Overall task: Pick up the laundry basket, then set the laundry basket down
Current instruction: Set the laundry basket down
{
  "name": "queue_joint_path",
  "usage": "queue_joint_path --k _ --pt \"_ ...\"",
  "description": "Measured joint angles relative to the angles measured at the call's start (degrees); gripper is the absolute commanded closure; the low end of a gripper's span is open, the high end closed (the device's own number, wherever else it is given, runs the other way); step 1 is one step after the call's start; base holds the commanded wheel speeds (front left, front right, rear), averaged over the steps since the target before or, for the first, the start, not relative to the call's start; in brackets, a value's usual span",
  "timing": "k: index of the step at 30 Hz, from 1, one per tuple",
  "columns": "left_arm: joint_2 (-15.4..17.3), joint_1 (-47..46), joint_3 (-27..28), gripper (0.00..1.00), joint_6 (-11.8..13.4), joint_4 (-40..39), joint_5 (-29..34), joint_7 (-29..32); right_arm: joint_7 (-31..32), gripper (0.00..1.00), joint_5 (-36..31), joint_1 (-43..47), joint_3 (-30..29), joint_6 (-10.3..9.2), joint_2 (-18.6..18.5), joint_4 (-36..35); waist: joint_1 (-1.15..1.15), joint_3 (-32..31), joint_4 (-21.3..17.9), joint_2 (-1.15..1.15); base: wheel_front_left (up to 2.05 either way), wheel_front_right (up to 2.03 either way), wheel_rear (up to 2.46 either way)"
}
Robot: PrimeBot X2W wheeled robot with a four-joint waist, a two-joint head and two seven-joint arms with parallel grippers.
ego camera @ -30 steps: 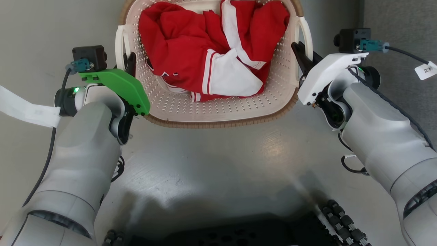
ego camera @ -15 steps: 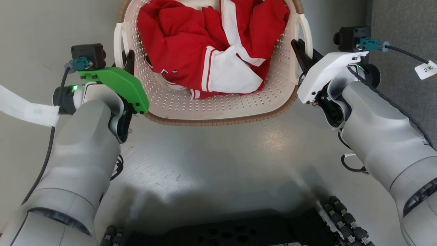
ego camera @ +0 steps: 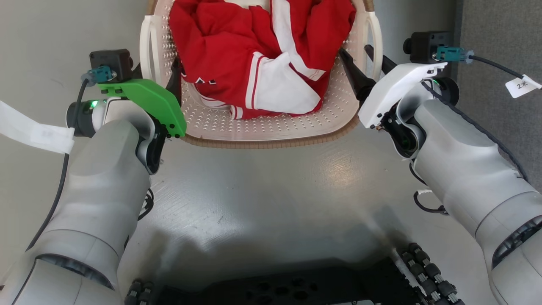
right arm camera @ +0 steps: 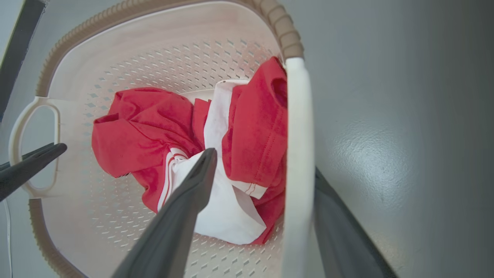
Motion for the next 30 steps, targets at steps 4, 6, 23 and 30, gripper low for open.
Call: queue_joint_path --k 4,6,23,30 --pt "0.0 0.0 -0.2 0.00 0.0 0.2 0.0 0.0 0.0 0.00 0.1 0.0 0.2 0.00 0.0 0.3 0.00 -0.2 0.0 0.00 0.00 0.00 0.00" --pt "0.0 -0.1 -0.2 0.00 0.0 0.3 0.0 0.0 0.0 0.00 0.4 0.0 0.3 0.01 0.0 0.5 0.00 -0.3 0.0 0.00 0.00 0.00 0.00" --pt "0.0 0.8 -1.1 0.00 -0.5 2.6 0.1 -0.5 -0.7 0.00 1.0 0.3 0.7 0.01 0.2 4.0 0.00 -5.6 -0.5 0.00 0.00 0.00 0.00" --pt "0.0 3.9 -0.7 0.00 -1.0 1.7 0.4 -0.5 -1.0 0.00 1.1 2.8 0.7 0.07 0.6 4.4 -0.01 -10.5 -0.9 0.00 0.00 0.00 0.00"
